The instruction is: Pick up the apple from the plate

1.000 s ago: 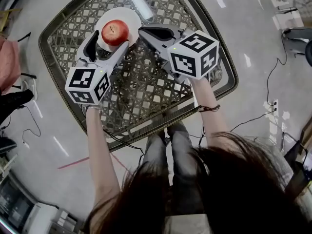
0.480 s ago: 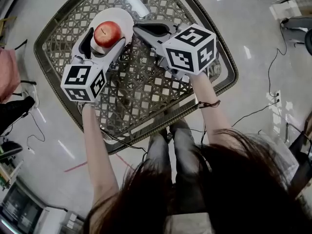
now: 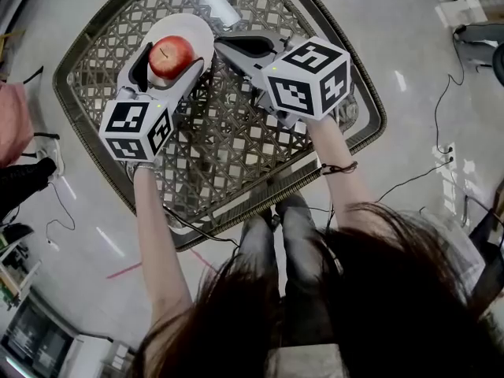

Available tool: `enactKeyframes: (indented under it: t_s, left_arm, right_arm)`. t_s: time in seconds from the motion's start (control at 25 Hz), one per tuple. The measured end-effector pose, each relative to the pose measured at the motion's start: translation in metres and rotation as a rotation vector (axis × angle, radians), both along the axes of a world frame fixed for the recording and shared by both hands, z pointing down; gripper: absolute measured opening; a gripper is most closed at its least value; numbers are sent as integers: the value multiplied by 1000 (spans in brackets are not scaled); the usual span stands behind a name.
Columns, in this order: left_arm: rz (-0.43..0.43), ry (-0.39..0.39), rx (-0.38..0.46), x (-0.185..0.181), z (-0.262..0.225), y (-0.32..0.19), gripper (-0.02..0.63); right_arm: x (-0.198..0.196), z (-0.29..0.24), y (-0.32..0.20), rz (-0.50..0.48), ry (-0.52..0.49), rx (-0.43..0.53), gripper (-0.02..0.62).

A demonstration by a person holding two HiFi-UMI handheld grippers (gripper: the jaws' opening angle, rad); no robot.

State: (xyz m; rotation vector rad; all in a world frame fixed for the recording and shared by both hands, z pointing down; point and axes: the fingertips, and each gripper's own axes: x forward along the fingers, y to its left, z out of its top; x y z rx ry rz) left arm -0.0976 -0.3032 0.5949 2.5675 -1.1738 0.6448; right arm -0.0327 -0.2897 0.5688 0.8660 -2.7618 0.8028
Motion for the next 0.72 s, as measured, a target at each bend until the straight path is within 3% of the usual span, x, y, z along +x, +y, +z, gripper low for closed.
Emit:
enactKeyframes:
  t_s: [0.36,0.72]
  left_arm:
    - [-4,-59,-2,-2,7,-2,422]
    - [-3,-61,1,-2,6,-3,414]
  right_arm:
    - [-2,1,-1,3,-4,-1,9]
    - [-2,0,-2,3,-6,0,9]
